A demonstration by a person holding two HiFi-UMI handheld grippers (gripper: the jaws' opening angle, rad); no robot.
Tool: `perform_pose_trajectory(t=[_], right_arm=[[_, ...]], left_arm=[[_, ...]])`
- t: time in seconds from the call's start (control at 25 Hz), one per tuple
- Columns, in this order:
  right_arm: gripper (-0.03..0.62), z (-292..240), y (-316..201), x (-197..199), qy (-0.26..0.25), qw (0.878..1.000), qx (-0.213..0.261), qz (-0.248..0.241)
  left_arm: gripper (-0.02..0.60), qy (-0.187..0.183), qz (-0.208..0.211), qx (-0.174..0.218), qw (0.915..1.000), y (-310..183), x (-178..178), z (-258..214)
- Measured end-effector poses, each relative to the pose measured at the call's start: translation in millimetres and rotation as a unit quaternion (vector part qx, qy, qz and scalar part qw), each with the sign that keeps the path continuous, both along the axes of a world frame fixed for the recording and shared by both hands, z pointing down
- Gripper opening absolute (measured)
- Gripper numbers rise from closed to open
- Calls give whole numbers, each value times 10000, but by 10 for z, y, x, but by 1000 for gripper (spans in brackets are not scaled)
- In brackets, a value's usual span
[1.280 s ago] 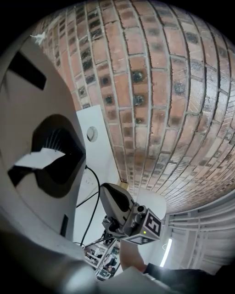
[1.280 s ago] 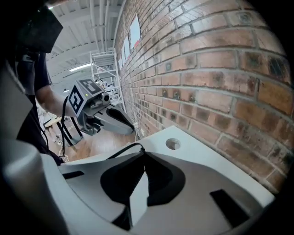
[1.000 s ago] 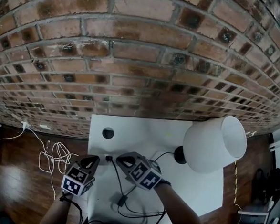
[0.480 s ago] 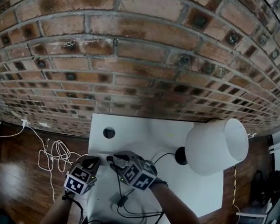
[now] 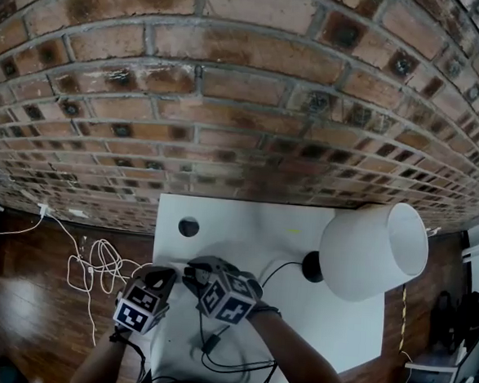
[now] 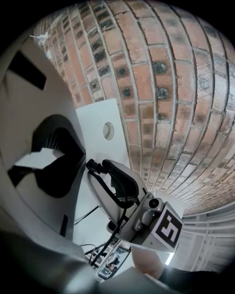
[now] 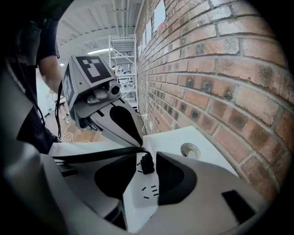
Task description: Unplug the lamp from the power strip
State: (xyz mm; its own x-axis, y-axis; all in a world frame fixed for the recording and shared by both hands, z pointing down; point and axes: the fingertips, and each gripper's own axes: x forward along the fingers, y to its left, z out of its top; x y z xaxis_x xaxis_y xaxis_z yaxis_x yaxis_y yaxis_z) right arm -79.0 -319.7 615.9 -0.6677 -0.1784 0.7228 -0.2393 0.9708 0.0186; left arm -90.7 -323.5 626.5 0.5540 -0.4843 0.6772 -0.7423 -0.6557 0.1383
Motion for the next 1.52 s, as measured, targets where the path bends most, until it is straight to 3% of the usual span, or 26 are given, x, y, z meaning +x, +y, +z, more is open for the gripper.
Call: perform_pose_trajectory(t=[0.16, 0.24, 0.48, 0.72, 1.16, 1.52], right_arm=[[107, 44, 2, -22, 17, 10000, 15, 14], [60, 55, -12, -17, 43, 10000, 55, 44], [60, 60, -27, -16, 26, 10000, -51, 55], [60, 54, -14, -2, 110, 9999, -3, 15], [64, 42, -21, 23, 91, 9994, -235, 236], [67, 16, -124, 8, 93, 9987, -178, 473]], left_arm=[[0, -26, 96, -136, 9999, 2, 0, 16], [0, 49, 102, -232, 9997, 2, 3, 16], [6, -174, 212, -32, 9996, 6, 9, 18], [8, -94, 196, -171, 9996, 10, 17, 23], [11, -267, 336, -300, 9986, 3, 48, 34], [11, -432, 170, -282, 9985, -30, 21, 64]])
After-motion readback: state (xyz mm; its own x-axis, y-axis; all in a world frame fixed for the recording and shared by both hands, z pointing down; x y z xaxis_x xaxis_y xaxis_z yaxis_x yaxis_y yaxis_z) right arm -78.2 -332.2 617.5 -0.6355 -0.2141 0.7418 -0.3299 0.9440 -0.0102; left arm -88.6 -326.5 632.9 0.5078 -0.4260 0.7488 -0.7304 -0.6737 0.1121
